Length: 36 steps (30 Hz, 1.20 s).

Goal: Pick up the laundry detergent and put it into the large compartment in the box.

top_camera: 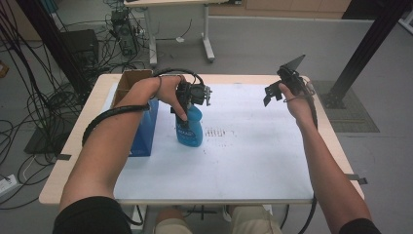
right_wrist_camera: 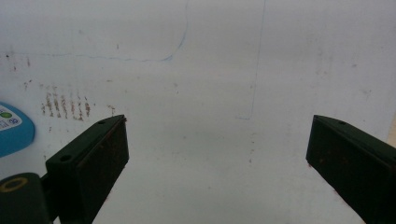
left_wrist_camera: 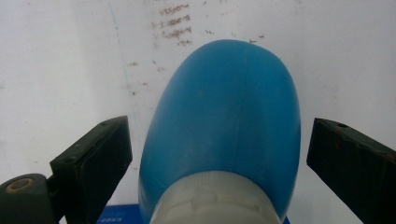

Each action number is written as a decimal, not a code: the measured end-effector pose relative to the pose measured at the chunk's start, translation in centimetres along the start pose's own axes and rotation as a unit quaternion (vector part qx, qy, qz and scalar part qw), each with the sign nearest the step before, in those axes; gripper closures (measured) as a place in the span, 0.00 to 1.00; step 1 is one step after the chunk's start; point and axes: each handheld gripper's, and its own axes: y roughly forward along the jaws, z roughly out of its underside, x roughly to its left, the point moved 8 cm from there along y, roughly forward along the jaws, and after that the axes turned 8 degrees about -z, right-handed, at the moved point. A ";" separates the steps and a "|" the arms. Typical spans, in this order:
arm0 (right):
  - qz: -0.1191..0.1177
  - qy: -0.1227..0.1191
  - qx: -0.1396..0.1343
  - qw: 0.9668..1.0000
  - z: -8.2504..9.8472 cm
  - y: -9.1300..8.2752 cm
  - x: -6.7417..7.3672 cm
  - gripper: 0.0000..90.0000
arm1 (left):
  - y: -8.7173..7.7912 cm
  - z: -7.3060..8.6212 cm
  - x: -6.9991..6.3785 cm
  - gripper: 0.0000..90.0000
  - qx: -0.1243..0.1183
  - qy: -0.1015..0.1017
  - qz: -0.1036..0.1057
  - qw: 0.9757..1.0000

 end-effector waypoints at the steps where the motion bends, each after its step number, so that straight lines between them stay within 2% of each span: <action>1: 0.000 0.000 0.000 1.000 0.0 0.0 0.0 0.06 | 0.0 0.0 0.0 0.08 0.000 0.001 0.000 1.000; 36: 0.000 -0.006 0.003 1.000 -0.1 0.1 0.1 0.06 | 0.2 0.0 0.0 0.08 0.001 0.001 -0.004 1.000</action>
